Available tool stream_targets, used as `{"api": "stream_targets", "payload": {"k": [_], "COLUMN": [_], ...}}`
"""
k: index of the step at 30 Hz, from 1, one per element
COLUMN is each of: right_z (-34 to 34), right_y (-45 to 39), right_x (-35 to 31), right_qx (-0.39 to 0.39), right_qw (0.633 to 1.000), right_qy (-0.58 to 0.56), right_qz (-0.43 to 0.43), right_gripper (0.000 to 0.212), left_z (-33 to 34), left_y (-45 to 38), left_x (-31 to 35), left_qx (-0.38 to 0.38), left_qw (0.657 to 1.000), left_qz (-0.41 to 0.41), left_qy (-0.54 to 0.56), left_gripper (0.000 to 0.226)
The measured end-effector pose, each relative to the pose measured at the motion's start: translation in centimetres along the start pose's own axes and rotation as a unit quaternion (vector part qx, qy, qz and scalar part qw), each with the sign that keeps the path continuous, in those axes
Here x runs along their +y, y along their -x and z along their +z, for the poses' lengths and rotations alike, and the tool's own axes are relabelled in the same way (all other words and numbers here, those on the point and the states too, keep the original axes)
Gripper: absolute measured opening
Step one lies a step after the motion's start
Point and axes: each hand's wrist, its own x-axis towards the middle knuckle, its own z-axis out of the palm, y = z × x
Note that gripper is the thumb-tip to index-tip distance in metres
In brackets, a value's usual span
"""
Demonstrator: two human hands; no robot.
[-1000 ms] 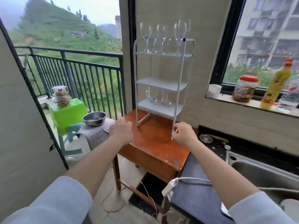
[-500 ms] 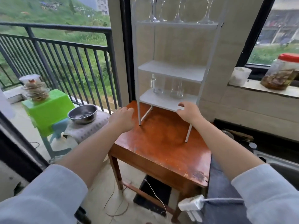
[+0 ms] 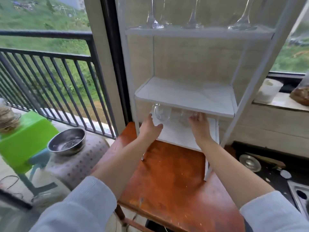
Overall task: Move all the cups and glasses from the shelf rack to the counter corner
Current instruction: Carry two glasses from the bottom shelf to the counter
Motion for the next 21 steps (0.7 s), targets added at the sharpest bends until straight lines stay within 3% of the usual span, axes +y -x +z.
{"api": "stream_targets", "payload": {"k": [6, 10, 12, 17, 21], "right_z": [1.1, 1.8, 2.0, 2.6, 2.5], "right_y": [-0.3, 0.5, 1.1, 3.2, 5.6], "right_x": [0.2, 0.2, 0.0, -0.3, -0.6], "right_qx": [0.019, 0.050, 0.065, 0.102, 0.131], "right_qw": [1.000, 0.999, 0.997, 0.994, 0.989], "right_qy": [0.019, 0.005, 0.002, -0.023, -0.055], "right_qz": [-0.002, 0.020, 0.027, 0.039, 0.037], "right_gripper": [0.025, 0.030, 0.030, 0.019, 0.032], "left_z": [0.3, 0.1, 0.1, -0.3, -1.6], "left_y": [-4.0, -4.7, -4.3, -1.3, 1.3], "left_x": [1.3, 1.2, 0.9, 0.0, -1.1], "left_qx": [0.003, -0.013, -0.036, -0.038, -0.016], "left_qw": [0.981, 0.977, 0.983, 0.986, 0.974], "left_qz": [0.000, -0.005, 0.006, -0.003, 0.014], "left_qy": [0.196, 0.213, 0.180, 0.163, 0.224], "left_gripper": [0.047, 0.007, 0.027, 0.034, 0.032]}}
